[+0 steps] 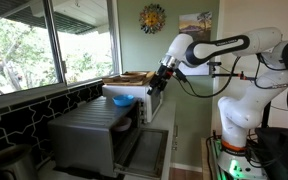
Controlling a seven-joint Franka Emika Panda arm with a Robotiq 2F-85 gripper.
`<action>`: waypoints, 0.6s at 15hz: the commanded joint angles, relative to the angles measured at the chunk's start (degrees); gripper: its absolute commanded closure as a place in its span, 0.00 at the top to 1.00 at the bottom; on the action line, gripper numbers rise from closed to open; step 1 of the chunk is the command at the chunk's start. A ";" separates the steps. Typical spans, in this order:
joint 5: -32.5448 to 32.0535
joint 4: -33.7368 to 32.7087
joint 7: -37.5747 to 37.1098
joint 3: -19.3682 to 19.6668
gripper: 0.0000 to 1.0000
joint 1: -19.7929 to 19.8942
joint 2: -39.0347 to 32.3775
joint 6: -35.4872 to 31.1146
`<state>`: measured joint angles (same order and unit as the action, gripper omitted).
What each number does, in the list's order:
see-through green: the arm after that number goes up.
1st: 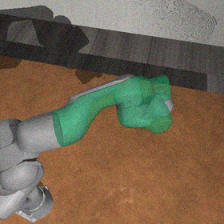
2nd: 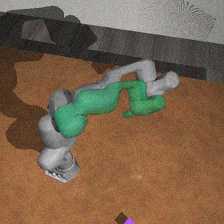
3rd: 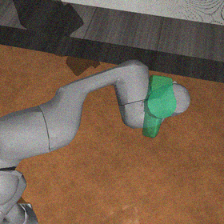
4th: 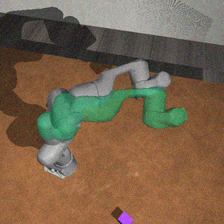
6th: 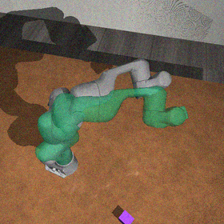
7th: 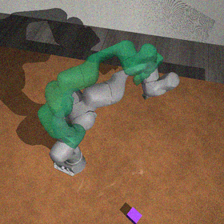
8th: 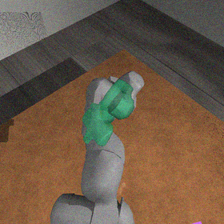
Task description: Remove the blue bowl from the oven and put it on top of the oven and the remove the purple bowl from the oven top and put it inside the oven
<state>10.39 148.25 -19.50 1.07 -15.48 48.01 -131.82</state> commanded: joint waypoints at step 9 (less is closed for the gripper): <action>-0.34 -5.94 14.20 -3.45 1.00 7.68 6.86 13.49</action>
<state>9.00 142.50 -6.18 -1.66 -9.05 54.92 -118.61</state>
